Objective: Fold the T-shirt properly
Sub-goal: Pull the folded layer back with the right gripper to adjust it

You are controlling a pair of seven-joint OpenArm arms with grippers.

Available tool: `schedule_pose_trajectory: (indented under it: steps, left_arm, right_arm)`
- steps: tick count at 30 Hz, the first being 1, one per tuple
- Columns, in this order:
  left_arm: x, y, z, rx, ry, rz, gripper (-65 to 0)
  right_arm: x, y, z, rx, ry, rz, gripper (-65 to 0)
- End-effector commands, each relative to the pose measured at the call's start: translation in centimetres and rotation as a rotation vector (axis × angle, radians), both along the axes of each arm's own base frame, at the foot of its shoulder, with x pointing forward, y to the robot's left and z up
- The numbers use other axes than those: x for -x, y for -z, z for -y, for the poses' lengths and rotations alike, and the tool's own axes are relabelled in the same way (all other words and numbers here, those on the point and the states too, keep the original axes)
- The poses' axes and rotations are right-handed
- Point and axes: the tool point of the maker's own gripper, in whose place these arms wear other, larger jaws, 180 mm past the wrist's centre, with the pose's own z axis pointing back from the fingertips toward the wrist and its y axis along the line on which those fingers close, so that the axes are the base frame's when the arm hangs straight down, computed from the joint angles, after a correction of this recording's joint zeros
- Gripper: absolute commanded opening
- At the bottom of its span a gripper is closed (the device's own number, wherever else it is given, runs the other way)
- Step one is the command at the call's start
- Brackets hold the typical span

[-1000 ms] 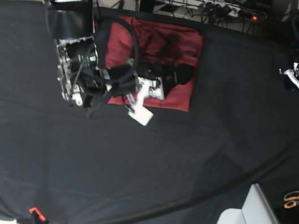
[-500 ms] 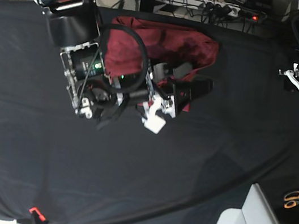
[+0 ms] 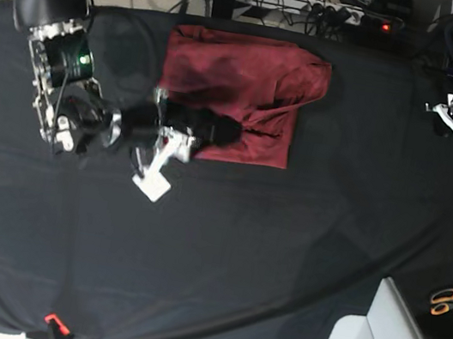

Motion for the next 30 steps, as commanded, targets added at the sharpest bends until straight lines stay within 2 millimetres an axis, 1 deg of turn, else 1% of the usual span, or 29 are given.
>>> schedule_pose_trajectory:
  steps: [1,2,3,4,9,11,12,14,17,19,22,25,27,30]
  left_arm:
    - [-0.9,-1.2,-0.7,-0.02,0.007,0.037,-65.0]
    - [-0.9,-1.2,-0.7,-0.02,0.007,0.037,-65.0]
    - [-0.9,-1.1,-0.7,-0.019,0.007,0.036,-65.0]
    - [-0.9,-1.1,-0.7,-0.019,0.007,0.036,-65.0]
    - [-0.8,-1.2,-0.8,-0.02,0.006,0.036,-65.0]
    - [-0.7,-1.1,-0.8,-0.02,0.006,0.034,-65.0]
    - [-0.3,-0.9,-0.8,-0.02,0.006,0.024,-65.0]
    - [0.0,-0.9,-0.8,-0.021,0.005,0.019,-65.0]
    - [0.1,-0.8,-0.8,-0.021,0.005,0.016,-65.0]
    - [0.5,-0.7,-0.8,-0.022,0.006,0.008,-65.0]
    - [0.6,-1.0,-0.8,-0.032,0.016,0.012,-65.0]
    - [1.0,-2.0,-1.7,-0.058,0.0,0.029,-65.0]
    - [1.9,-2.4,-2.8,-0.072,-0.032,0.032,-65.0]
    - [2.5,-2.9,-3.8,-0.081,-0.046,0.037,-65.0]
  right_arm:
    - [-0.9,-1.6,-1.1,-0.058,0.001,0.028,-54.8]
    - [-1.0,-1.4,-1.0,-0.055,0.009,0.023,-60.6]
    - [-0.9,-1.2,-1.0,-0.053,0.011,0.016,-63.9]
    - [-0.8,-1.0,-1.0,-0.051,0.011,0.008,-65.0]
    - [-1.0,-0.1,-1.2,-0.046,0.016,-0.031,-64.8]
    - [-0.7,1.2,-1.0,-0.023,0.021,-0.07,-64.8]
    - [-0.9,1.7,-0.8,-0.002,0.02,-0.073,-64.8]
    - [-0.8,2.6,-0.5,0.035,0.014,-0.08,-64.8]
    - [-0.9,2.9,-1.1,0.037,0.01,-0.093,-64.8]
    - [-0.9,3.6,-1.0,0.044,0.017,-0.12,-64.8]
    - [-1.8,3.8,-1.1,0.045,0.043,-0.116,-64.8]
    - [-2.3,3.8,-1.1,0.048,0.055,-0.114,-64.8]
    - [-2.3,4.0,-1.1,0.05,0.057,-0.122,-64.8]
    - [-2.4,4.2,-0.8,0.056,0.061,-0.122,-64.8]
